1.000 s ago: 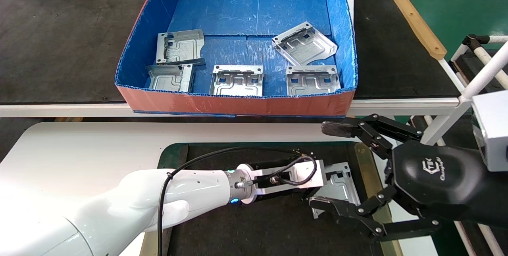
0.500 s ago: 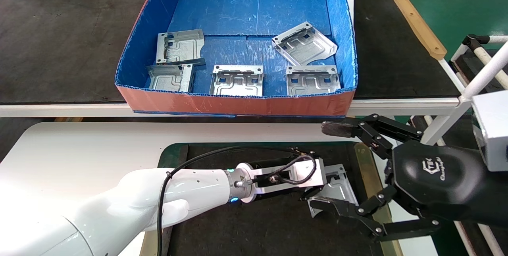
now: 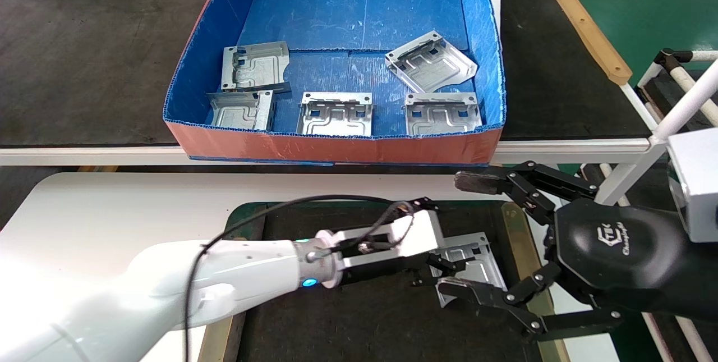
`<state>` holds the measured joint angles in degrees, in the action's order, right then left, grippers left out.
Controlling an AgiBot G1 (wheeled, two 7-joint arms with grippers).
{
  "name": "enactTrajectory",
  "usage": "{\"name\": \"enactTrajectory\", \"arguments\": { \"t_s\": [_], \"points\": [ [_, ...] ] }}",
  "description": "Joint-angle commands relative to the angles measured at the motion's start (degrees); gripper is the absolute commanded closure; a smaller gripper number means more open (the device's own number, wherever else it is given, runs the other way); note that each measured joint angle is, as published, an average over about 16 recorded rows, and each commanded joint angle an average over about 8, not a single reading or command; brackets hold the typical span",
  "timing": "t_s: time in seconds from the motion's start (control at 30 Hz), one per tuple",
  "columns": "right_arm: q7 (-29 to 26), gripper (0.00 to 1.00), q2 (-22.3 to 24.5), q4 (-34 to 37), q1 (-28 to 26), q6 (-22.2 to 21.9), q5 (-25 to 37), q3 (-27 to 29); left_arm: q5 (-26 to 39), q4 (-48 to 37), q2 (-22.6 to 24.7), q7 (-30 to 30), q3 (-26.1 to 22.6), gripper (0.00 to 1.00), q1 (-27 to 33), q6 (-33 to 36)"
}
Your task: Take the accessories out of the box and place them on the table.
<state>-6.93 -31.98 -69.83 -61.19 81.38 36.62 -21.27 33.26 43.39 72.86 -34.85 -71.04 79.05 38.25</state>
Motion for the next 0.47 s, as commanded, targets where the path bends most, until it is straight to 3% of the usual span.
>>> {"name": "enactTrajectory", "arguments": {
  "t_s": [0.03, 0.47],
  "points": [
    [0.0, 0.00, 0.0, 0.0, 0.0, 0.0, 0.0, 0.0, 0.3, 1.1, -1.4, 1.7, 2.1, 0.00, -0.7, 1.8],
    [0.0, 0.00, 0.0, 0.0, 0.0, 0.0, 0.0, 0.0, 2.2, 7.8, -9.8, 11.8, 14.3, 0.00, -4.5, 12.3]
  ]
}}
